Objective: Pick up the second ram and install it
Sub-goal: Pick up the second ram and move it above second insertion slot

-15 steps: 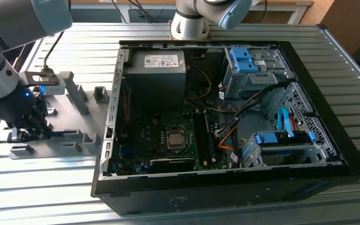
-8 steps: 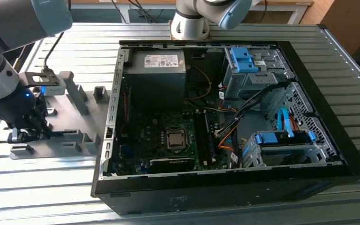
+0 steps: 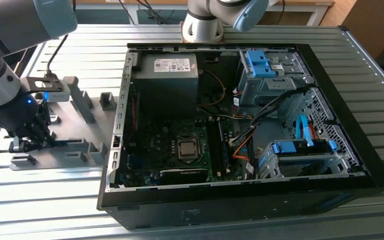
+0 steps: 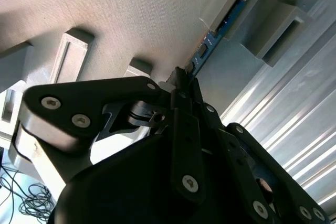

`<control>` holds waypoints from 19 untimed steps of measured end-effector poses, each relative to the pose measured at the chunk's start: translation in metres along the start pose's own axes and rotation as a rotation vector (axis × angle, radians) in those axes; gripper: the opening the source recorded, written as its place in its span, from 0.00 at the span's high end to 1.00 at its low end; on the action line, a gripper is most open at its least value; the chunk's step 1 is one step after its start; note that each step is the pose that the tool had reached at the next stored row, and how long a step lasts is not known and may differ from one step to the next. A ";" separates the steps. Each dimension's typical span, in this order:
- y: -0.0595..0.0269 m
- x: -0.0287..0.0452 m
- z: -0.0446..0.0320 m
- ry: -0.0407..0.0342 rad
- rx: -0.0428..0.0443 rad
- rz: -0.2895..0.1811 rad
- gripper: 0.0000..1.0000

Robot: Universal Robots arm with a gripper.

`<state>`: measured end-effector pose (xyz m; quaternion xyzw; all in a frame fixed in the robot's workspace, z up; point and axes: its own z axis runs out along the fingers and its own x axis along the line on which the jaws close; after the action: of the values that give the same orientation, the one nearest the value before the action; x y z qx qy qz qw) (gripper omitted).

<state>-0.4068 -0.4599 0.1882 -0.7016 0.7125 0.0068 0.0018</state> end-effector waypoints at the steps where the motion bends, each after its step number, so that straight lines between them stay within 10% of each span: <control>1: 0.0000 0.0000 0.0000 0.0000 0.0001 0.000 0.85; 19: 0.0000 0.0000 -0.0023 -0.0001 0.0000 0.000 0.86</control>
<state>-0.4069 -0.4599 0.1905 -0.7016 0.7125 0.0068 0.0019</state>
